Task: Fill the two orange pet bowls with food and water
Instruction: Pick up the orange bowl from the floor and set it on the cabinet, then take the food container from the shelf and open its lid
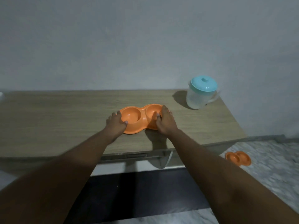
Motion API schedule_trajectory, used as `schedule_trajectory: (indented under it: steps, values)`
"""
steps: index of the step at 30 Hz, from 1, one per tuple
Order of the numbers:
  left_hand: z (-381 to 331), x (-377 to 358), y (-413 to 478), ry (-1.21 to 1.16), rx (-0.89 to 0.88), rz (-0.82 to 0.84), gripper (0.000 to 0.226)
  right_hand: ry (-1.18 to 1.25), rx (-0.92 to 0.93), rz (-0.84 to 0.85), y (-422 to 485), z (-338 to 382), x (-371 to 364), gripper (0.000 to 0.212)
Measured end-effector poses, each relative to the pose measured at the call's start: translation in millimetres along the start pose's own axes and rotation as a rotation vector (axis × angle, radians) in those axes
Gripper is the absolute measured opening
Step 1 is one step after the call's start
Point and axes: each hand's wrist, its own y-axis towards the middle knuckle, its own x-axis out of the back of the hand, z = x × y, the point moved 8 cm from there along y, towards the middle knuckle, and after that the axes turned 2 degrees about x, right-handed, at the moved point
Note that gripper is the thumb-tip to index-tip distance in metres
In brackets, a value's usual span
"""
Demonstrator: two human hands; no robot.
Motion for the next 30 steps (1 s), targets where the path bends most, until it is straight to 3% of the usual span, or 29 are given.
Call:
schedule_trajectory:
  steps: [10,17,24,30]
  values:
    - [-24,43,-94,-0.015,-0.081,-0.003,0.072,0.113,0.128,-0.008,-86,59,28,0.058]
    - [-17,32,-157,-0.112,-0.056,0.023,0.079,0.155,0.119,0.019,-143,54,32,0.059]
    - [33,-46,-196,-0.243,0.003,0.086,0.07,0.154,0.007,0.077,-205,-4,-51,0.056]
    - [94,-102,-159,-0.259,-0.003,0.075,0.066,0.146,-0.009,0.045,-186,-51,-127,0.056]
